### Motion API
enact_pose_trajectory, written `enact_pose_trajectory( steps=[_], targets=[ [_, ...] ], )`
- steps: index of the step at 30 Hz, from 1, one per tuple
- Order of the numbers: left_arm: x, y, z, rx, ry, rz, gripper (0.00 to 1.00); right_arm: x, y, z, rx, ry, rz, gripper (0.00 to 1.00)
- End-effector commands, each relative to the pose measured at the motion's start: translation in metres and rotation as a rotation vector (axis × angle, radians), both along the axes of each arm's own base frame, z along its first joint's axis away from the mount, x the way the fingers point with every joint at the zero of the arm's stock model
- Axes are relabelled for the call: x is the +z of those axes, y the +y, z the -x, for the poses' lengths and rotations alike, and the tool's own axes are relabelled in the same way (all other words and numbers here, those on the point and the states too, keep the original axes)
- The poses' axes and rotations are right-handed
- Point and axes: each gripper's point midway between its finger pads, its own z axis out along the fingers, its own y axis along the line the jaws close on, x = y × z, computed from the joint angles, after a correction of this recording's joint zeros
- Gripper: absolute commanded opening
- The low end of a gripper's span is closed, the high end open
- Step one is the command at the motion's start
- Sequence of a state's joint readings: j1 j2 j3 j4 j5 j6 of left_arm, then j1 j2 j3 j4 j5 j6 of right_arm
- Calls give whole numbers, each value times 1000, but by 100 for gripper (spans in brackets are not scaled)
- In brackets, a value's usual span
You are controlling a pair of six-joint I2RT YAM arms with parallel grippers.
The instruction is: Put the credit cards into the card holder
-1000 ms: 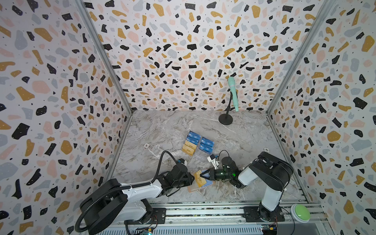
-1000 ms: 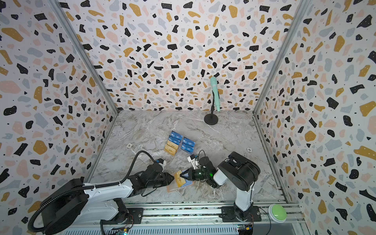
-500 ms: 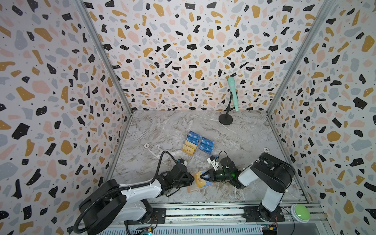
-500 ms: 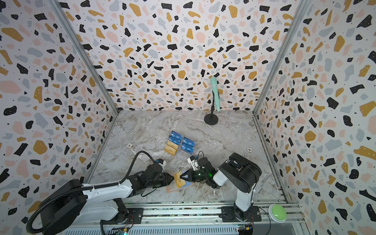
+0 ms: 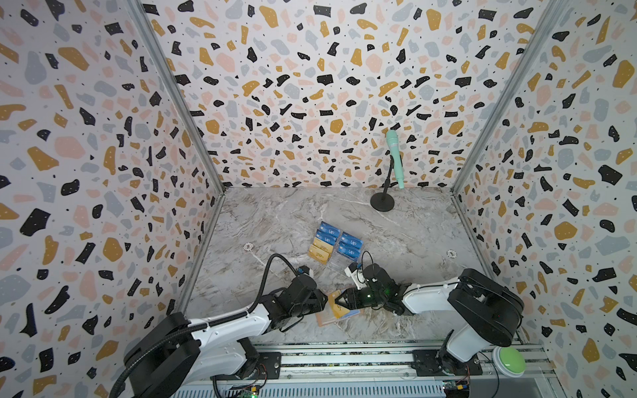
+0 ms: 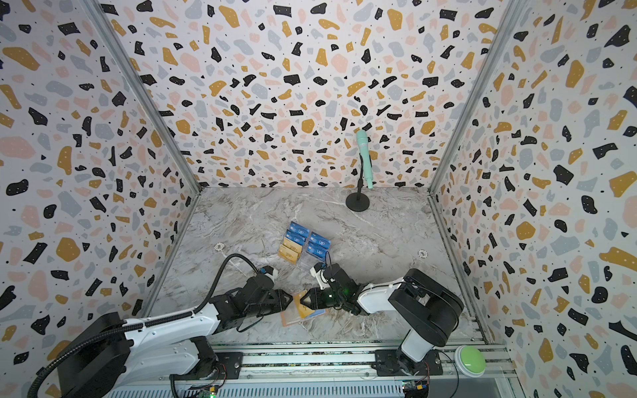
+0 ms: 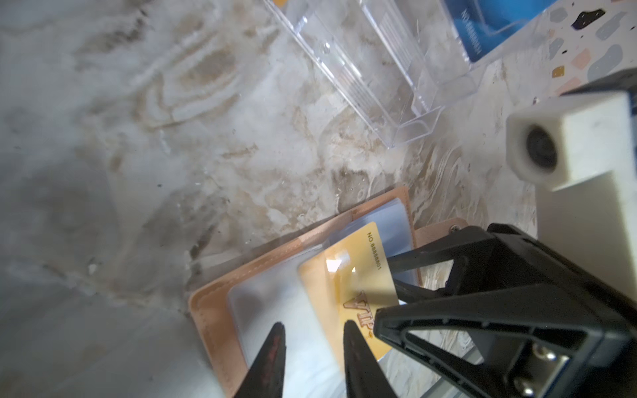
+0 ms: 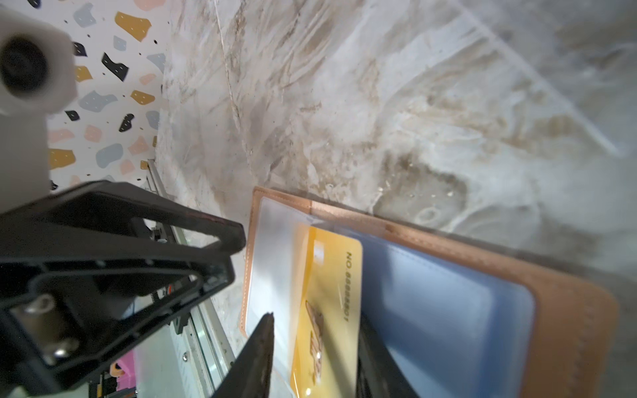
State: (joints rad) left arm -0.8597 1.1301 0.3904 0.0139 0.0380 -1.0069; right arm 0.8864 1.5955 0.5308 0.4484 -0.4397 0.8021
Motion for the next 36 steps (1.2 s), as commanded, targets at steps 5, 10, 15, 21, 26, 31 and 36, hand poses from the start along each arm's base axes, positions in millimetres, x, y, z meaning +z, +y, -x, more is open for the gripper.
enact_pose_trajectory(
  steps=[5,10,15,21,26,31,36],
  targets=[
    [-17,26,4,92,44,-85,35,-17,-21,10,4,-9,185,47],
    [-22,28,8,93,58,-85,41,-15,-24,14,12,-17,221,47],
    [-27,23,11,69,70,-61,43,-11,-21,20,35,-22,216,47],
    [-24,10,11,38,69,1,42,-11,-7,31,69,3,196,46],
    [-22,6,12,26,61,25,41,-2,2,31,39,27,151,46],
    [-19,1,11,14,51,48,40,5,14,32,49,29,122,46],
    [-16,-1,10,3,41,52,40,4,23,35,78,22,136,46]
  ],
)
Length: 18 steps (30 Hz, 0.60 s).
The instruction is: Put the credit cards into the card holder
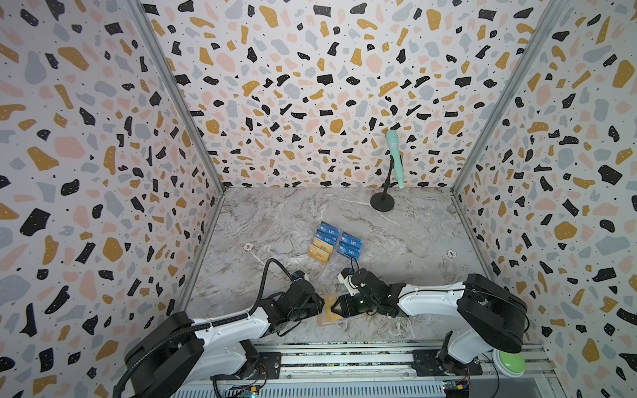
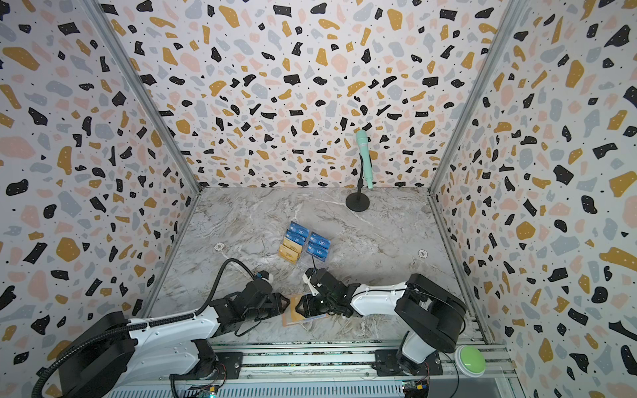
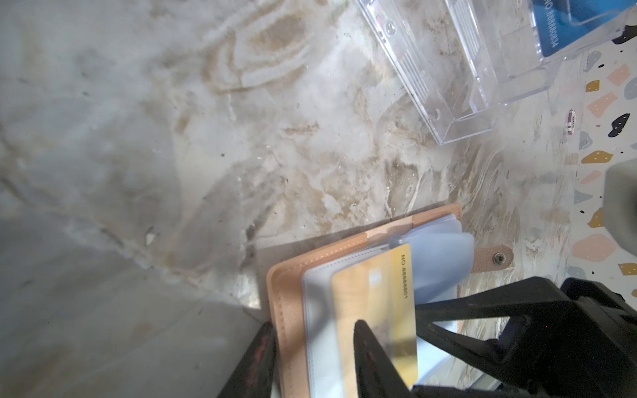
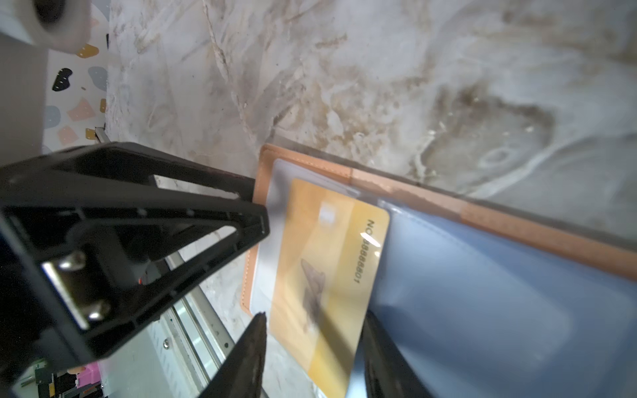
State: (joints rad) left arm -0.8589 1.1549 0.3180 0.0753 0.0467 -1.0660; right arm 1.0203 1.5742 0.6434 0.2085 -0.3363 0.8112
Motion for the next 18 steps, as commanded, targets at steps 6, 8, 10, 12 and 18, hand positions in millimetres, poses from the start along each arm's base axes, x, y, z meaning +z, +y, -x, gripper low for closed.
enact_pose_trajectory(
  steps=[6,8,10,12,18],
  targets=[
    [10,-13,-1,-40,-26,64,39,7,13,4,32,5,0,46],
    [11,-15,-1,-42,-28,69,39,7,15,5,37,10,4,46],
    [11,-15,-2,-41,-29,71,39,8,18,5,45,7,4,46],
    [11,-15,-2,-44,-30,72,39,10,21,6,54,3,0,46],
    [11,-15,-2,-45,-30,68,39,12,23,6,72,-4,2,46]
  ],
)
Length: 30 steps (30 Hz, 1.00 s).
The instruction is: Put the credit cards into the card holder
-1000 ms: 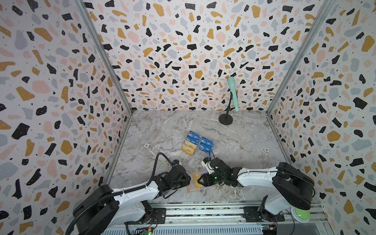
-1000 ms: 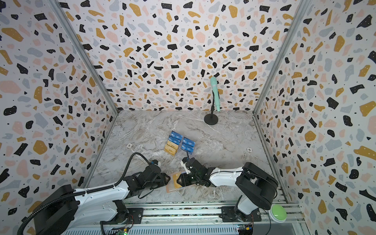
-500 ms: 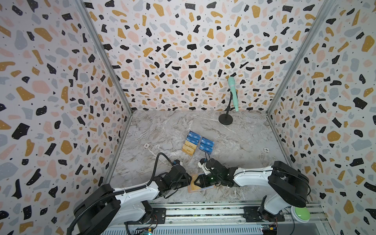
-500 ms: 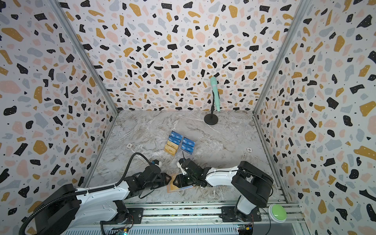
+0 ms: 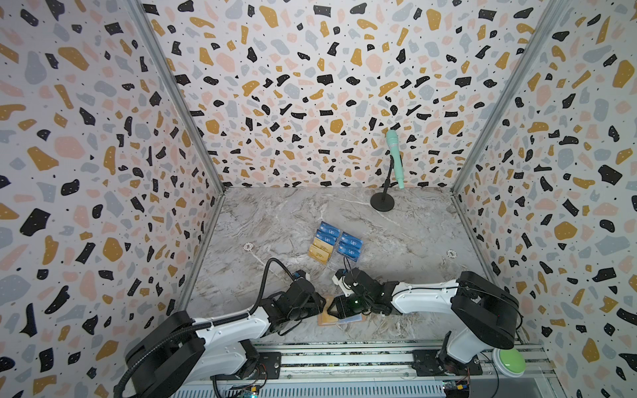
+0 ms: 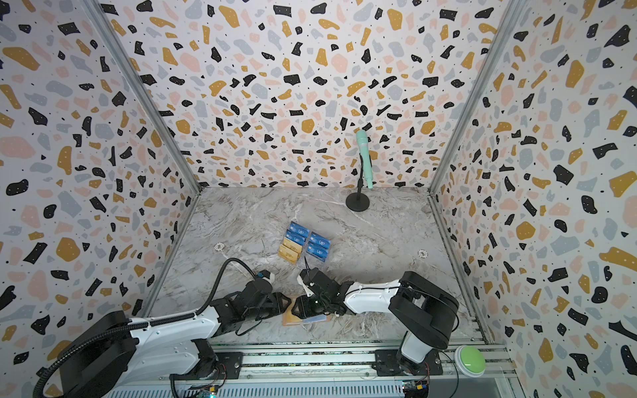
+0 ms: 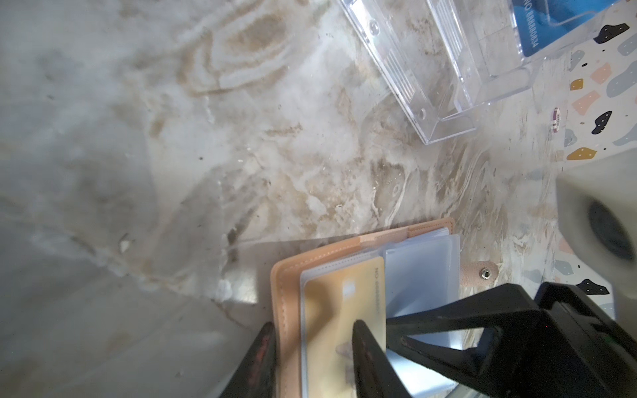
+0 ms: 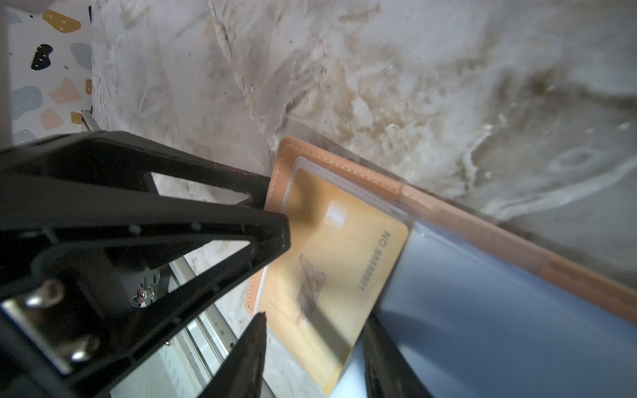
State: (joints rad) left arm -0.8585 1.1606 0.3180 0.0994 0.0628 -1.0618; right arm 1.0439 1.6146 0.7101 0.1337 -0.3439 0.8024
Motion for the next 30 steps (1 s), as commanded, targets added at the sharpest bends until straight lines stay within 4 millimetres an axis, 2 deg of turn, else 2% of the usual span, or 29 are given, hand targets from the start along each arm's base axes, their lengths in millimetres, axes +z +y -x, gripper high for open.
enact_pose_trajectory(
  steps=[1,10,16,19,25,30],
  targets=[
    [9,-9,-2,-29,-26,45,39,14,13,0,41,-28,-28,47],
    [5,13,-6,14,-24,-69,41,14,-19,-10,30,-87,93,48],
    [20,20,-14,32,-51,-98,43,20,-31,-21,24,-116,98,38],
    [28,8,-16,-9,-51,-79,43,21,-36,-25,20,-129,84,36],
    [41,-30,-8,-100,-40,24,41,17,-41,-32,43,-147,51,28],
    [42,-55,-5,-105,-9,127,38,3,-58,-35,25,-133,75,19]
  ],
)
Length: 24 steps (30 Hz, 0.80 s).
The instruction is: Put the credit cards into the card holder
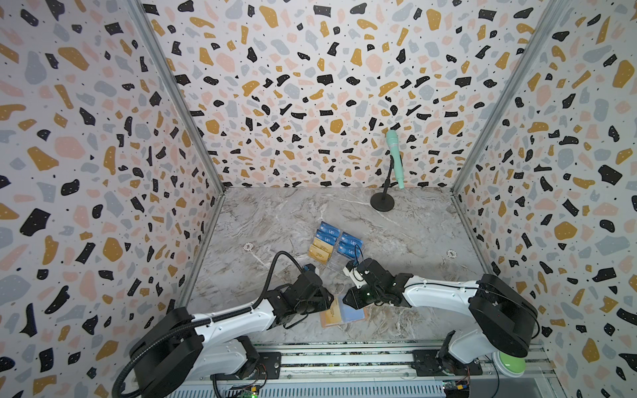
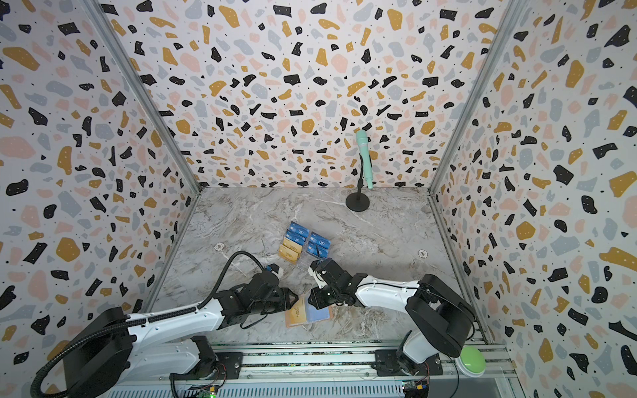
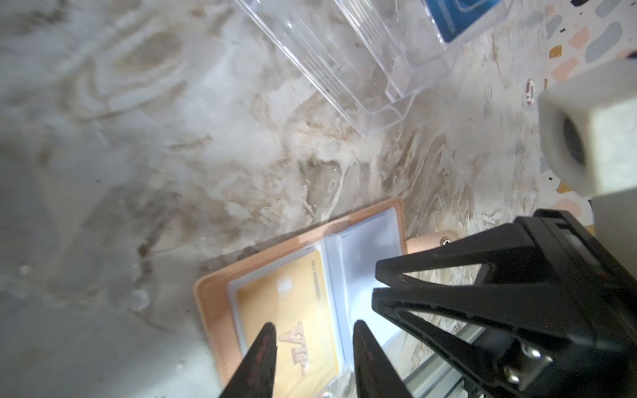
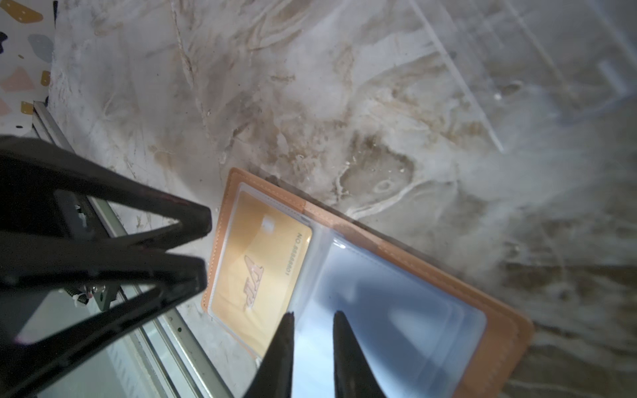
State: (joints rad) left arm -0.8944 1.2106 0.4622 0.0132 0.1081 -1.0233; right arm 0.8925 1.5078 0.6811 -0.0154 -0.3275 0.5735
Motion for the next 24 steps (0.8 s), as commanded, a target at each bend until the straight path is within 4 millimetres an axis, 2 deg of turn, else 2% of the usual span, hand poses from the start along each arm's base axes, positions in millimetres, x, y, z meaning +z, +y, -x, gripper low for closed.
enact_pose_trajectory(
  steps=[1,5,8,17,21,24],
  targets=[
    [14,-27,-3,-5,5,131,38,-4,-12,1,10,-7,5,18],
    [-1,-35,3,1,37,134,37,-11,-32,0,-34,-8,53,15],
    [-18,-23,5,7,45,53,36,-16,-43,1,-60,-8,90,13],
    [-37,-4,5,-75,25,-132,36,-30,-66,18,-113,43,128,10],
    [-33,-10,4,-103,32,-114,36,-27,-67,17,-118,32,120,10],
    [-19,-24,3,-103,31,-46,36,-19,-61,10,-112,5,111,10]
  ],
)
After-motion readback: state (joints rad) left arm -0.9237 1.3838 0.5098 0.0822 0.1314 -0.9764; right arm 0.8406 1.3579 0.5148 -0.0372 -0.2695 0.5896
